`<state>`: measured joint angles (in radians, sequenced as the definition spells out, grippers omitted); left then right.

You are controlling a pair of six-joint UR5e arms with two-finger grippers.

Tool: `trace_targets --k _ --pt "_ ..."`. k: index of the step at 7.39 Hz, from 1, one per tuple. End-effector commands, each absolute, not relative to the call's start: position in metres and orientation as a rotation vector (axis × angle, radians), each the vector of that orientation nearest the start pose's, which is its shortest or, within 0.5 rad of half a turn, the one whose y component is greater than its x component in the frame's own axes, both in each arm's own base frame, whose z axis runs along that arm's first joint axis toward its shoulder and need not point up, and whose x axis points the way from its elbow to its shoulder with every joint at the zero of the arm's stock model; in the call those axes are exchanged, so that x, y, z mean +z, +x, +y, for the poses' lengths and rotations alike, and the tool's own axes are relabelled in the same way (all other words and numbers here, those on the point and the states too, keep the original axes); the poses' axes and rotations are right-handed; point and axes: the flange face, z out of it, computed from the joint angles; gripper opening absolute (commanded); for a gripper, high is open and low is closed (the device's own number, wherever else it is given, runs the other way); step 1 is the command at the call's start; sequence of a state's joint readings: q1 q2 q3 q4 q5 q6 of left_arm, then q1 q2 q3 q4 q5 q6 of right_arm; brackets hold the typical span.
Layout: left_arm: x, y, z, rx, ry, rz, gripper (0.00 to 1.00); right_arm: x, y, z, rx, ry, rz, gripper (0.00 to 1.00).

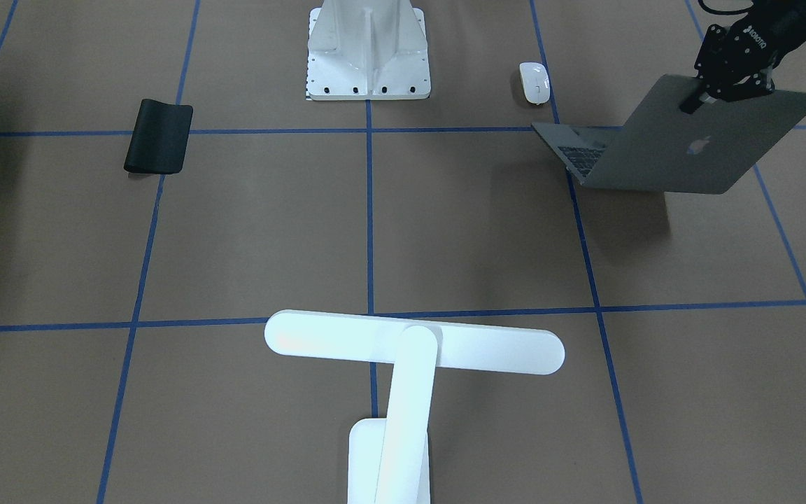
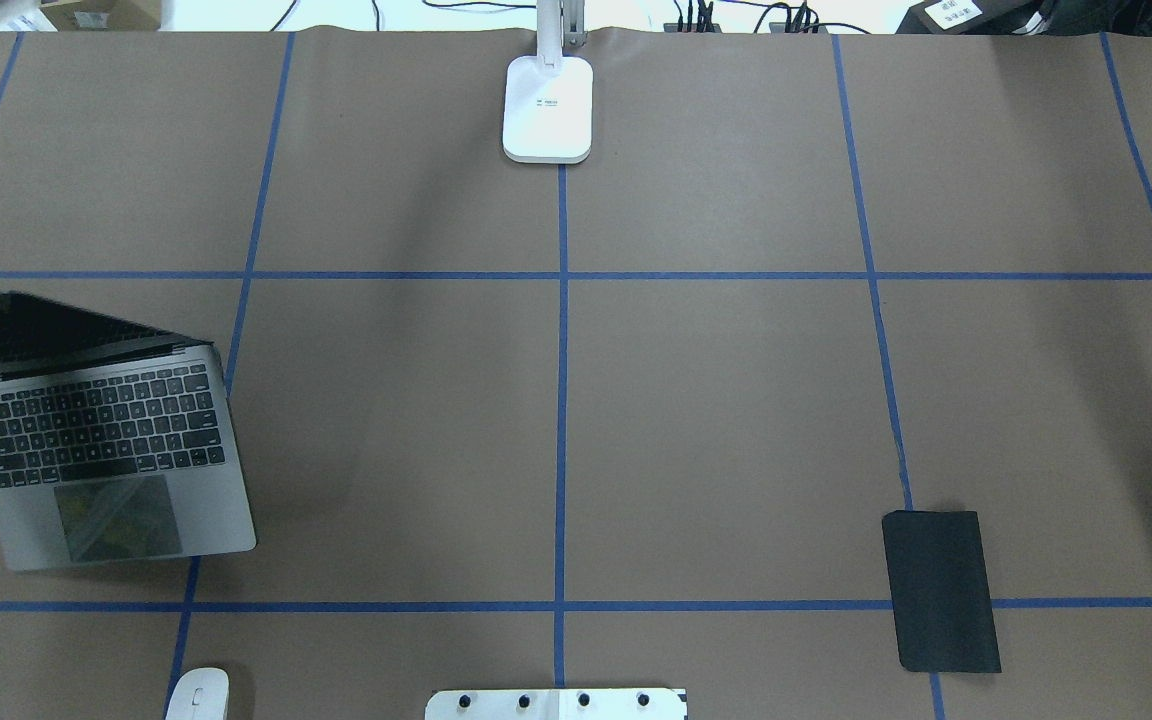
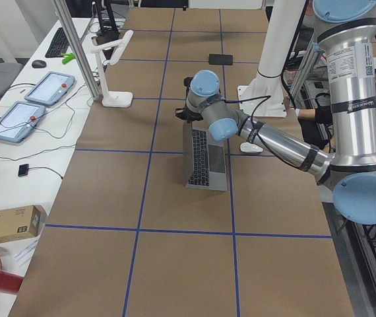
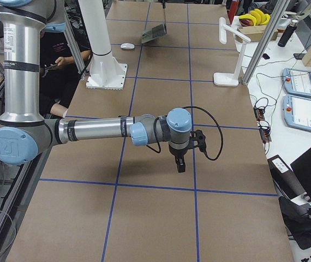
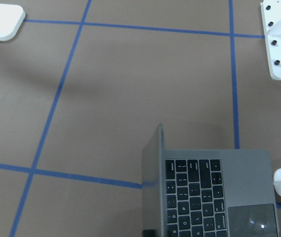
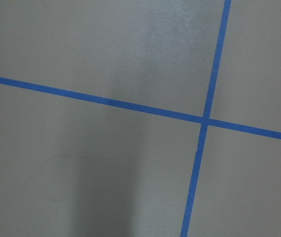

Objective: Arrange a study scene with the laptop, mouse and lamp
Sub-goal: 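Slide the grey laptop with the left gripper toward the white lamp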

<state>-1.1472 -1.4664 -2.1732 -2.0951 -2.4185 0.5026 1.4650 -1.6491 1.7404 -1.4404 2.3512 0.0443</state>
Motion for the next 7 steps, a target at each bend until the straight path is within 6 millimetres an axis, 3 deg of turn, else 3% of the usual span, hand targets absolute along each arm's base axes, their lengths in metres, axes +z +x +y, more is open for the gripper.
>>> trace_targets --k 1,2,3,4,6,7 --pt "0.285 0.141 -0.443 1.219 1.036 0.695 0.0 0.604 0.014 -0.471 -0.139 0.138 -0.788 1.0" --pt "0.256 0.174 -0.452 1.249 1.035 0.66 0.0 0.608 0.014 -0.47 -0.136 0.131 -0.788 1.0" --pt "0.222 0.195 -0.46 1.253 1.022 0.635 0.0 0.61 0.014 -0.47 -0.133 0.127 -0.787 1.0" --pt "0.202 0.209 -0.473 1.252 1.0 0.631 0.0 0.615 0.014 -0.47 -0.13 0.117 -0.788 1.0" --pt "0.197 0.229 -0.487 1.262 0.985 0.643 0.0 0.618 0.014 -0.469 -0.128 0.112 -0.788 1.0" --pt "0.178 0.243 -0.502 1.268 0.999 0.646 0.0 0.619 0.015 -0.468 -0.126 0.111 -0.788 1.0"
